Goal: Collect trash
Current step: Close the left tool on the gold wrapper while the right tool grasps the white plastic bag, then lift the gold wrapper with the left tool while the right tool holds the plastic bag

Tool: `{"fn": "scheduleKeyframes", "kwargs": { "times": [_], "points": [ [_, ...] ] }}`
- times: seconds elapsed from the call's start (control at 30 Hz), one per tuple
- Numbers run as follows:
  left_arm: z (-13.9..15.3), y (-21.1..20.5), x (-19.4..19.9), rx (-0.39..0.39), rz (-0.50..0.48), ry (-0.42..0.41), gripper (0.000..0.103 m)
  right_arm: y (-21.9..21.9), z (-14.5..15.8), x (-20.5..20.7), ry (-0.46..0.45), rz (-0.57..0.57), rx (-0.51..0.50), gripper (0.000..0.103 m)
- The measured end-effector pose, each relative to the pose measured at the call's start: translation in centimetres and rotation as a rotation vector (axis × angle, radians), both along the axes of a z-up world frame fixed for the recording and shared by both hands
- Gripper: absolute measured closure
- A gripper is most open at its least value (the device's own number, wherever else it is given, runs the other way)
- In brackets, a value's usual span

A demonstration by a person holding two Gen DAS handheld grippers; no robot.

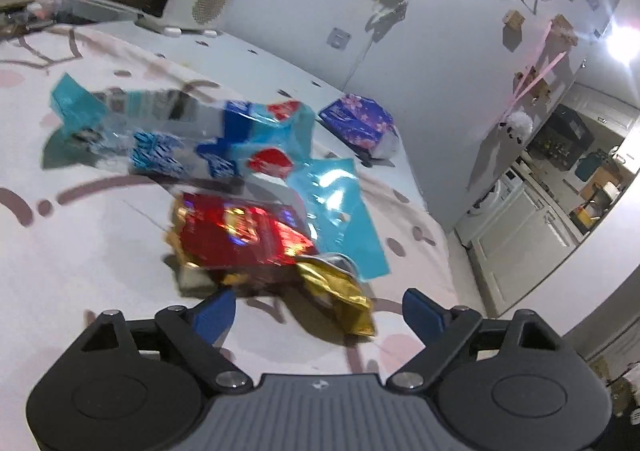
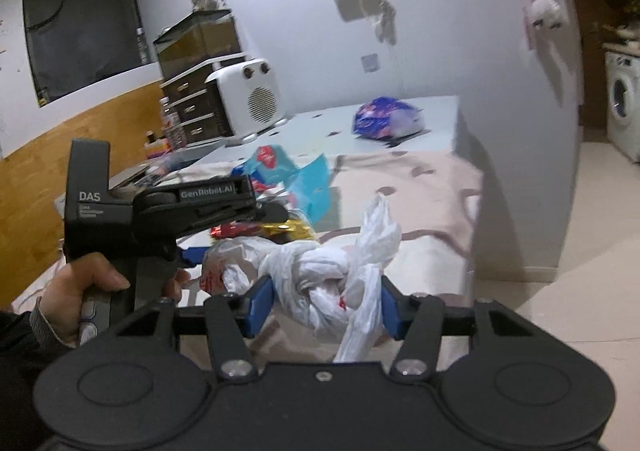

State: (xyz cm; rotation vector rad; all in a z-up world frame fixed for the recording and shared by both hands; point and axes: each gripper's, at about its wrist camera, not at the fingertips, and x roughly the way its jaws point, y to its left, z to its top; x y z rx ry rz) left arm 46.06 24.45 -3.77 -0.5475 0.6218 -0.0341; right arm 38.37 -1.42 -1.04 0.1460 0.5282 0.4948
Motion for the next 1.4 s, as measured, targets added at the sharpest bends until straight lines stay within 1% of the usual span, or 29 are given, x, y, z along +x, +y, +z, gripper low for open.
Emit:
{"fn": "scheduleKeyframes", "kwargs": {
  "times": [0.03,0.13,0.2,0.3,0.37,0.43,0.47,0.5,0.53,0.57,0.6,0.63,0.7,0.8,0.83,0.93,1.0,1.1,1.2,1.3,1.4],
  "points": [
    [-0.1,-0.1,0.0,-0.029,0.001,-0.002,0.020,-0.5,0.0,-0.1,0.000,-0.010,0.005,0.047],
    [-0.5,0.0,0.0,-0.165,0.014,0.001,0.025,-2.0,-0.1,-0.4,0.001,-0.043,0.031,0.047],
    [-0.8,-0.1,0.1,-0.225,0.027,0.004,0.028,-2.8,-0.3,-0.3,0.011,-0.056,0.049,0.047],
    [-1.5,0.0,0.5,-0.295,0.067,0.003,0.034,-3.2,-0.4,-0.2,0.010,-0.062,0.050,0.047],
    [-1.7,-0.1,0.8,-0.307,0.089,-0.011,0.037,-3.4,-0.4,-0.1,0.007,-0.064,0.056,0.047],
    [-1.8,-0.3,1.1,-0.292,0.079,-0.021,0.041,-3.4,-0.6,-0.1,0.008,-0.063,0.060,0.047],
    [-1.7,-0.5,1.4,-0.269,0.061,-0.023,0.043,-3.4,-0.8,-0.1,0.009,-0.061,0.060,0.047],
    [-1.6,-0.7,1.5,-0.237,0.048,-0.023,0.049,-3.3,-0.9,0.0,0.011,-0.060,0.061,0.047],
    [-1.6,-0.9,1.6,-0.202,0.043,-0.025,0.057,-3.3,-1.0,0.0,0.014,-0.058,0.064,0.047],
    [-1.7,-0.9,1.6,-0.177,0.045,-0.023,0.062,-3.3,-1.1,-0.1,0.018,-0.057,0.070,0.047],
    [-1.8,-0.9,1.7,-0.166,0.050,-0.017,0.076,-3.3,-1.2,-0.1,0.021,-0.054,0.074,0.047],
    [-1.9,-0.8,1.7,-0.161,0.053,-0.006,0.081,-3.3,-1.3,-0.2,0.023,-0.053,0.076,0.047],
    [-2.0,-0.5,1.5,-0.171,0.046,-0.009,0.082,-3.3,-1.3,-0.5,0.029,-0.053,0.076,0.047],
    [-1.7,-0.4,0.5,-0.125,0.043,-0.027,0.082,-3.3,-1.3,-1.4,0.038,-0.051,0.083,0.047],
    [-1.6,-0.4,-0.1,-0.121,0.039,-0.031,0.082,-3.4,-1.3,-1.7,0.042,-0.053,0.087,0.047],
    [-1.4,0.2,-2.1,-0.134,0.028,-0.026,0.082,-3.7,-1.3,-2.8,0.045,-0.060,0.092,0.047],
    [-1.0,0.5,-3.8,-0.124,0.036,-0.026,0.082,-3.9,-1.3,-3.5,0.049,-0.060,0.094,0.047],
    [-0.2,1.5,-6.7,-0.134,0.051,-0.034,0.082,-3.9,-1.1,-4.5,0.053,-0.053,0.094,0.047],
    [0.6,2.2,-9.6,-0.116,0.053,-0.056,0.082,-3.5,-0.9,-5.7,0.053,-0.014,0.074,0.047],
    [0.6,2.3,-12.3,-0.111,0.037,-0.059,0.082,-2.7,-0.8,-7.0,0.050,0.056,0.043,0.047],
    [-0.1,2.1,-14.2,-0.101,0.022,-0.043,0.082,-1.8,-1.1,-8.0,0.101,0.084,0.038,0.045]
  ]
}}
